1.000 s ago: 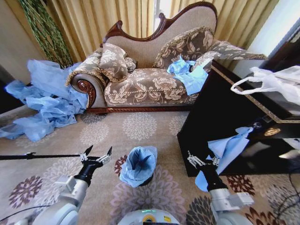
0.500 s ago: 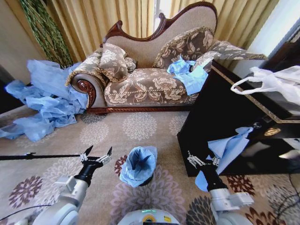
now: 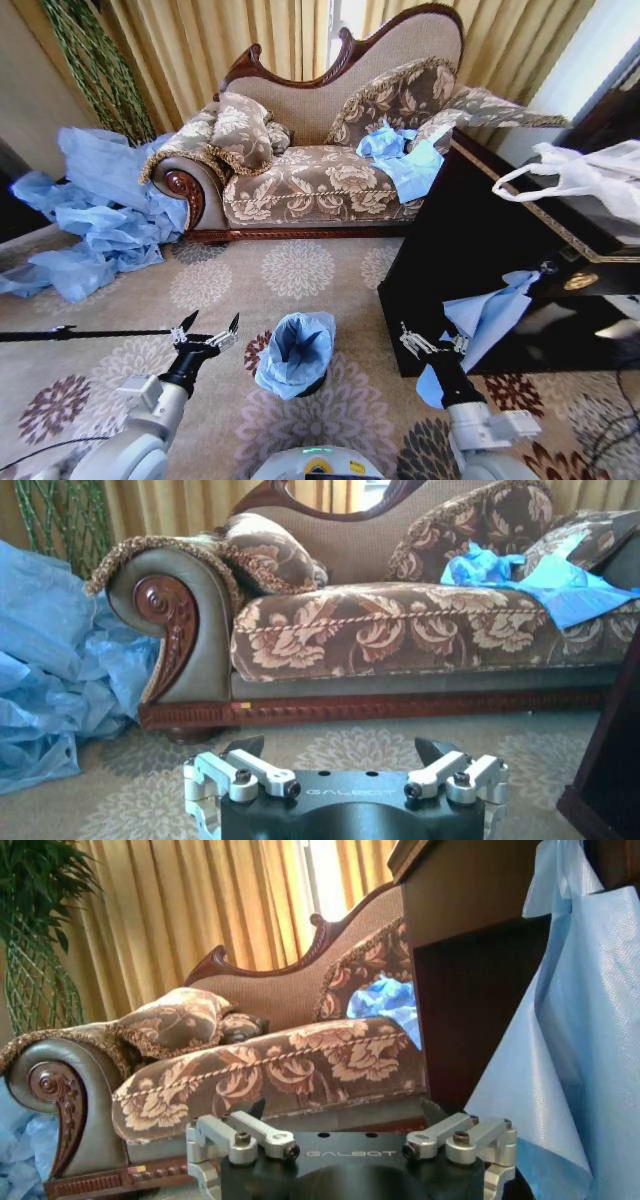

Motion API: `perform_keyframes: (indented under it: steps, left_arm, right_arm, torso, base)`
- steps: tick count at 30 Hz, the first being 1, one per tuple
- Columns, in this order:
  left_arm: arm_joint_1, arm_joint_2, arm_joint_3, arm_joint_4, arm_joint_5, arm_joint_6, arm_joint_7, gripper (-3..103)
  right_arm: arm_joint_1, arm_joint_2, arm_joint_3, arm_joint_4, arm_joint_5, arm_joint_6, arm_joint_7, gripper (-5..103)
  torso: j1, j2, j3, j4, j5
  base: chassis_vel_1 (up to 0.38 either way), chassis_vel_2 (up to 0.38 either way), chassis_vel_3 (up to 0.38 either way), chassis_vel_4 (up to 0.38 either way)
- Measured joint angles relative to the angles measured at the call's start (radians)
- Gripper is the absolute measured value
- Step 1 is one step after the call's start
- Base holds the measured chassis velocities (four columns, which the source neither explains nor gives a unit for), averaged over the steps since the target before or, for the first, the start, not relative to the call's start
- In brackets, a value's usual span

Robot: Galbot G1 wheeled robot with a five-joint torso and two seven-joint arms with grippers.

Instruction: Place a garbage bag over the trash bin.

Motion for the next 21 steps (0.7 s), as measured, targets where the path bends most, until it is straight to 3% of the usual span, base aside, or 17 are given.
perform_keyframes:
  steps: [21]
  left_arm:
    - [0.000,0.000,0.000,0.000,0.000,0.000,0.000,100]
  right_arm:
    - [0.000,0.000,0.000,0.000,0.000,0.000,0.000,100]
  torso:
    - [0.000,0.000,0.000,0.0000,0.0000]
  base:
    - [0.000,0.000,0.000,0.000]
